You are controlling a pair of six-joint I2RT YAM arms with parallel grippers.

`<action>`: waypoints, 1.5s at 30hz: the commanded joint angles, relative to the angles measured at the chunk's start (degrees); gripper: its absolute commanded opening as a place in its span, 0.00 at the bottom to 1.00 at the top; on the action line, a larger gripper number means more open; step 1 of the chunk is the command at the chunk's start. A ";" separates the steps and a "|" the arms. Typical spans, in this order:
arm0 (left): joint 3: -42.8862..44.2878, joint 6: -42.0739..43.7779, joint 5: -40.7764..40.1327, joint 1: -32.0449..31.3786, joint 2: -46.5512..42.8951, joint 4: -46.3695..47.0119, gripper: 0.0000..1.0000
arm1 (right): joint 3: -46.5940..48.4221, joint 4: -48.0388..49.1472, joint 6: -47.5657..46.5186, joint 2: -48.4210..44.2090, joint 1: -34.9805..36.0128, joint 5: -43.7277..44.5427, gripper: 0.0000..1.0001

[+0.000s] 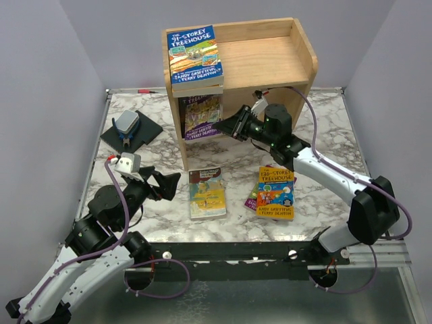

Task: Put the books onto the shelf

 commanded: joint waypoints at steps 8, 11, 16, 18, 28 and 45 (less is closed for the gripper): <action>-0.75 0.91 0.78 0.19 0.03 1.13 0.99 | 7.09 5.38 0.72 7.46 -3.86 -13.38 0.01; -0.75 0.89 0.75 0.20 0.06 1.13 0.99 | 7.42 6.57 2.05 8.88 -4.24 -14.06 0.01; -0.84 0.87 0.65 0.17 -0.01 1.13 0.99 | 7.99 7.45 3.91 11.10 -4.64 -14.48 0.01; -0.77 0.88 0.58 0.15 0.02 1.13 0.99 | 7.89 7.86 4.59 11.75 -4.74 -14.23 0.01; -0.77 0.94 0.54 0.18 0.29 1.13 0.99 | 8.74 9.22 5.76 14.63 -5.05 -15.22 0.01; -0.84 0.86 0.63 0.18 1.30 1.13 0.99 | 7.35 8.46 4.86 15.72 -5.05 -16.52 0.13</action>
